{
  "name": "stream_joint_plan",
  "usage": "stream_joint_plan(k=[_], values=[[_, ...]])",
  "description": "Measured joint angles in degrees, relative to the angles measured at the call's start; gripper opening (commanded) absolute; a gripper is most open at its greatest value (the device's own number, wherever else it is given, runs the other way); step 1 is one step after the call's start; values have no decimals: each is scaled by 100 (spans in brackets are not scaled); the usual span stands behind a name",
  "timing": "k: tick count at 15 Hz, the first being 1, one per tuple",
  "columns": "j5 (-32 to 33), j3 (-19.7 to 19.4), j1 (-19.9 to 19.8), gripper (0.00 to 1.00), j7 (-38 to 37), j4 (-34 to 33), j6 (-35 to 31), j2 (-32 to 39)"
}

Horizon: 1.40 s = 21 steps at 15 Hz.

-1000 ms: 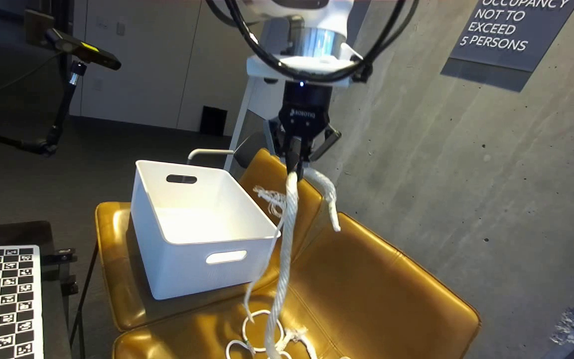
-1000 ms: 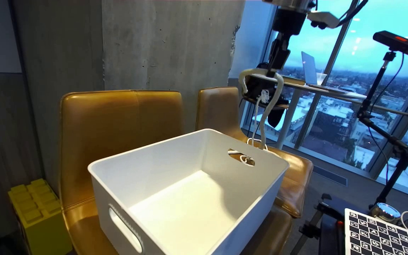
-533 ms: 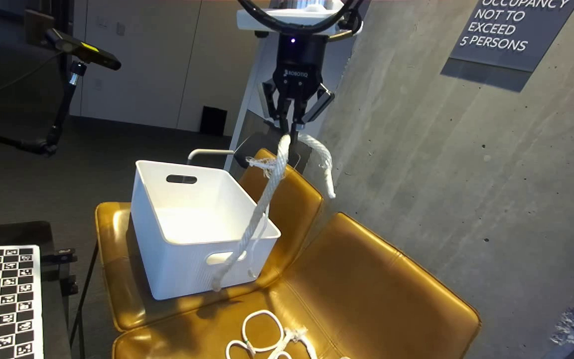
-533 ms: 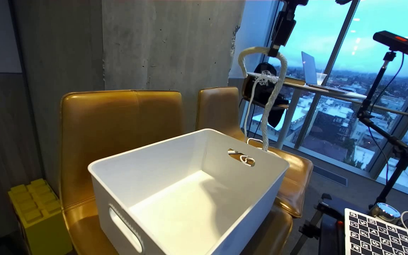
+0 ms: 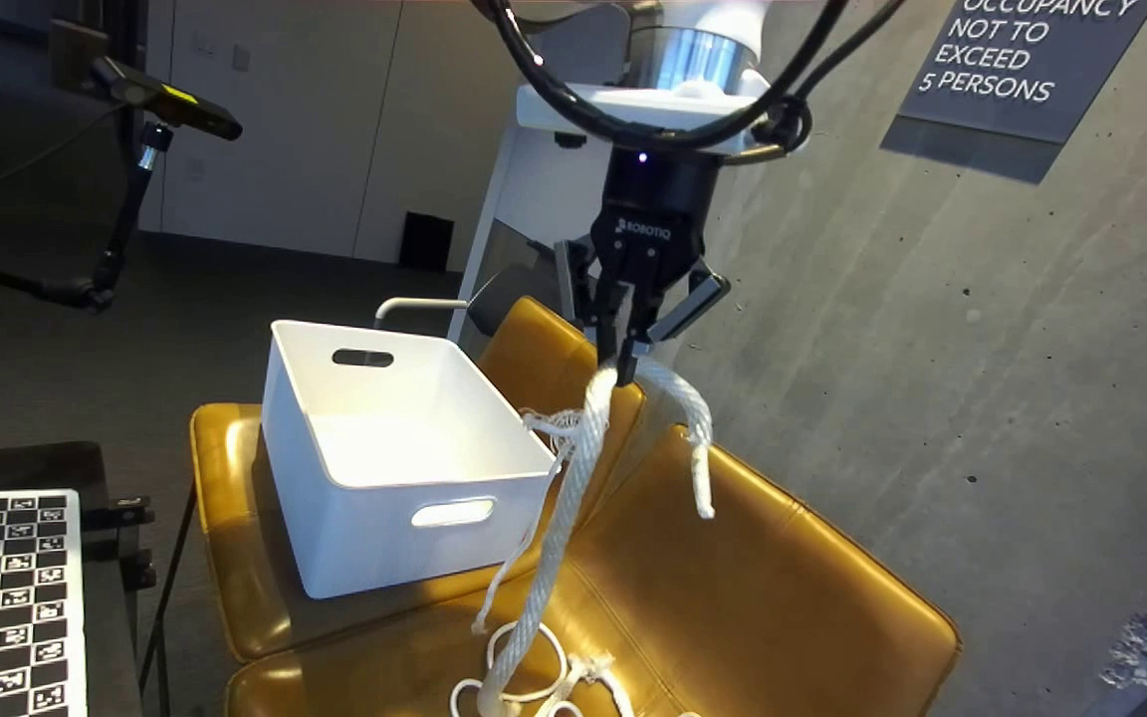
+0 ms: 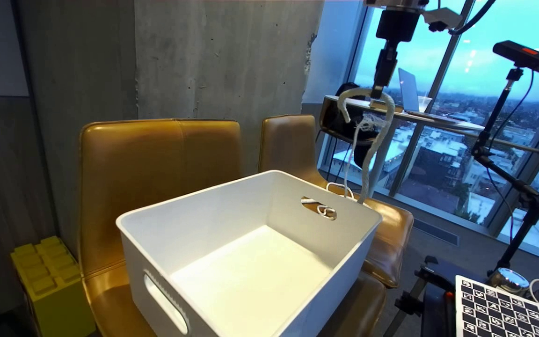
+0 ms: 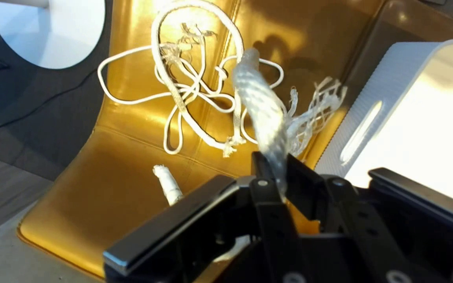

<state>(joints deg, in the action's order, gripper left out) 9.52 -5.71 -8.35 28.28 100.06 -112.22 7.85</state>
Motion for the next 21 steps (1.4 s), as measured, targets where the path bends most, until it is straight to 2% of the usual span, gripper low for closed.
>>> stream_joint_plan(k=[1, 2, 4, 5, 7, 9, 10, 11, 12, 13, 14, 15, 18, 19, 21], values=[[-22, -53, -86, 11, 38, -11, 0, 67], [-44, -102, -167, 3, 83, -38, 0, 138], [-86, -178, -312, 3, 158, -119, 0, 295], [-102, -200, -374, 39, 175, -165, 0, 376], [-125, -216, -464, 46, 179, -264, 4, 526], [-135, -216, -505, 61, 179, -350, 12, 647], [-139, -216, -509, 17, 179, -383, 16, 695], [-142, -215, -509, 21, 178, -411, 20, 740], [-146, -214, -509, 60, 178, -433, 21, 778], [-147, -214, -509, 66, 178, -442, 21, 808], [-147, -214, -509, 67, 177, -446, 21, 835], [-147, -214, -509, 72, 176, -446, 21, 863], [-147, -215, -538, 95, 182, -413, 20, 1034], [-147, -215, -565, 99, 195, -382, 10, 1124], [-144, -217, -654, 100, 235, -287, -55, 1358]])
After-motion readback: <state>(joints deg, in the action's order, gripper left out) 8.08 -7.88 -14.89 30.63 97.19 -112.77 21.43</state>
